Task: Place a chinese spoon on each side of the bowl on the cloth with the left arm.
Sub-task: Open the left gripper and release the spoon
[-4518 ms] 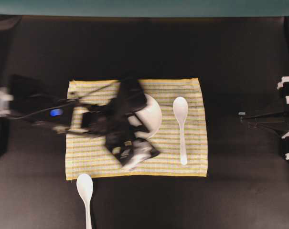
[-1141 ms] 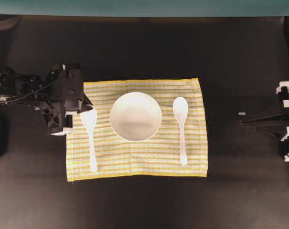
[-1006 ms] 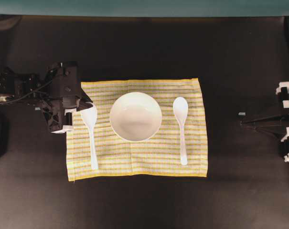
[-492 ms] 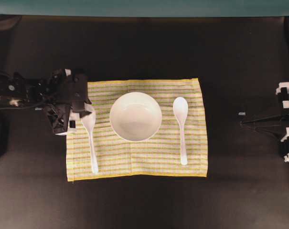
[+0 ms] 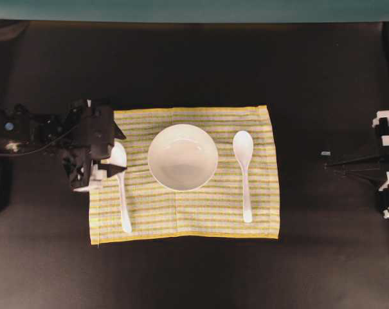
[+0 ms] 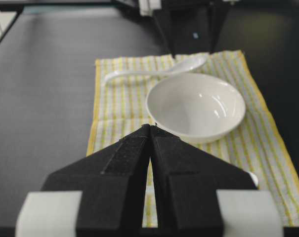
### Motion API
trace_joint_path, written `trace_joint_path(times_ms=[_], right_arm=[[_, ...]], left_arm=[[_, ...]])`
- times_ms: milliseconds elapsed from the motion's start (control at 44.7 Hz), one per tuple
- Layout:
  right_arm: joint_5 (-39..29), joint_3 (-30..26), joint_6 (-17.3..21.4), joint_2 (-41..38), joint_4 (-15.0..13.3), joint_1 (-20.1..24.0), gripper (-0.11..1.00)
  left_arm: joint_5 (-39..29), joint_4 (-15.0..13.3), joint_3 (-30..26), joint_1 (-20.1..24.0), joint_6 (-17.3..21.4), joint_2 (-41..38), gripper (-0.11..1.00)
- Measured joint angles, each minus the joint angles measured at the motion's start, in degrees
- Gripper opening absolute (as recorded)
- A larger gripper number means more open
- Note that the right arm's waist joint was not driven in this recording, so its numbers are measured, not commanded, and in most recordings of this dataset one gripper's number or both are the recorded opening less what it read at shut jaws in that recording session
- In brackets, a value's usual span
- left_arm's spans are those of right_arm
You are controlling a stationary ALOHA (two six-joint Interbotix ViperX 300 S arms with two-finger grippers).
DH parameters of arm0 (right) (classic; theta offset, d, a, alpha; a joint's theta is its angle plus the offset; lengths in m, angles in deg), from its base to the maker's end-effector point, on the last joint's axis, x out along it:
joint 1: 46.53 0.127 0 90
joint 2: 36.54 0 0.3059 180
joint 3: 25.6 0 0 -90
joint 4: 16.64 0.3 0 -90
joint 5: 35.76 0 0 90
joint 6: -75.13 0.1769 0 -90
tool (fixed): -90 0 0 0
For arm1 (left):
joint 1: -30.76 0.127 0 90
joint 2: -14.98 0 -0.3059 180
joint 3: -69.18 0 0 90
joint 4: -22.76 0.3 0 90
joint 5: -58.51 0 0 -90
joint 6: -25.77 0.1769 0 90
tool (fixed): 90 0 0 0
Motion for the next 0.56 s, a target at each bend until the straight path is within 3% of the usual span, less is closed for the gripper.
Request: trace_joint_path(times_ms=[268,559], right_arm=[[-0.09,0.09,0.0,0.09,-0.09,0.0,0.01],[-0.97,0.62,0.0,0.18,0.0,0.0,0.01]], left_arm=[[0.18,0.0,1.05,-8.0,-4.48,14.24,0.8],[1.49,0.0,4.75,-14.33,-9.4,21.62,0.8]])
